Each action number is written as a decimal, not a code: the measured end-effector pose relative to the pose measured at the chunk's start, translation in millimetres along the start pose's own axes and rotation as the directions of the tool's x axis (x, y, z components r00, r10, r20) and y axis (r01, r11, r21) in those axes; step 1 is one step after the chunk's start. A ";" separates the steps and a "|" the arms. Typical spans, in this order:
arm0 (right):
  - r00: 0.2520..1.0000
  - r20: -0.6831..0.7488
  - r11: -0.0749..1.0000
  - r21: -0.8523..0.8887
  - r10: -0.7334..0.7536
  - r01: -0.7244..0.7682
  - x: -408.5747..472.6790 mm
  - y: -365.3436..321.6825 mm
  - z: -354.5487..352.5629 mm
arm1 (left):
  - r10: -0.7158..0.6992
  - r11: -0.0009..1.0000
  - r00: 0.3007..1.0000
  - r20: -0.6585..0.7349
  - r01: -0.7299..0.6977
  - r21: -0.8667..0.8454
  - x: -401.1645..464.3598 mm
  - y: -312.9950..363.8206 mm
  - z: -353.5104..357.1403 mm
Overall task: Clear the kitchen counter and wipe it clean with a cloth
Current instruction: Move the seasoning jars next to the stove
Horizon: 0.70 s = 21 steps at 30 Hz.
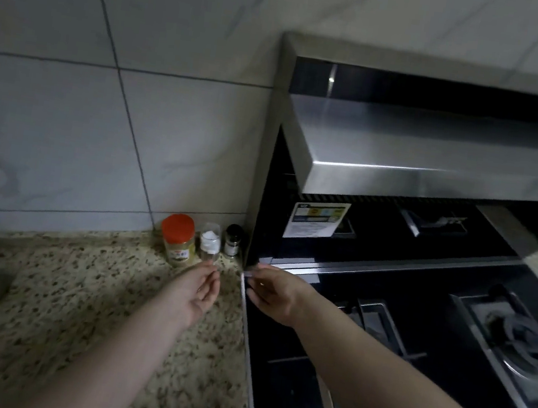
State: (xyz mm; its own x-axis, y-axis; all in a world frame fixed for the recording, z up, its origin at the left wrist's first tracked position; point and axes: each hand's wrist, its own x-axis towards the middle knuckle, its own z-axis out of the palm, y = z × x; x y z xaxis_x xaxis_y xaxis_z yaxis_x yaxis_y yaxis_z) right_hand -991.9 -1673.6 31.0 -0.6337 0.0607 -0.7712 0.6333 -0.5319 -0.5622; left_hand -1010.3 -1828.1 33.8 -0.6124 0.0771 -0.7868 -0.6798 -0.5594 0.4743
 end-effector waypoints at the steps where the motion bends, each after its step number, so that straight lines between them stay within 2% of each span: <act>1: 1.000 -0.021 1.000 0.013 -0.012 0.012 -8.1 -5.4 -12.3 | 0.006 0.999 1.000 0.009 -0.006 0.040 -3.8 -6.3 10.1; 7: 0.978 -0.177 0.985 0.108 -0.111 0.131 -67.2 -47.7 -95.2 | -0.008 0.963 0.993 0.119 -0.024 0.270 -32.0 -62.5 77.8; 12: 0.896 -0.357 0.934 0.137 -0.265 0.331 -123.8 -75.8 -169.0 | -0.033 0.896 0.965 0.260 -0.086 0.436 -67.0 -122.5 138.0; 16: 0.864 -0.397 0.856 0.278 -0.310 0.435 -166.6 -86.4 -231.9 | -0.026 0.861 0.934 0.357 -0.160 0.483 -97.9 -169.1 183.7; 21: 0.838 -0.449 0.788 0.371 -0.311 0.492 -216.9 -79.4 -331.3 | -0.080 0.851 0.892 0.445 -0.171 0.496 -139.9 -253.0 232.4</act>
State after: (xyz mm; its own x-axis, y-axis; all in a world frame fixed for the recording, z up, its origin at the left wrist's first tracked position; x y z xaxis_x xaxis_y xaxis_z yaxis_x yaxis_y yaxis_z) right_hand -757.5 -1364.7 144.0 -0.5284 0.5955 -0.6051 0.0227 -0.7025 -0.7113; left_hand -846.4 -1505.6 115.7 -0.6715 0.4804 -0.5641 -0.6740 -0.0799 0.7344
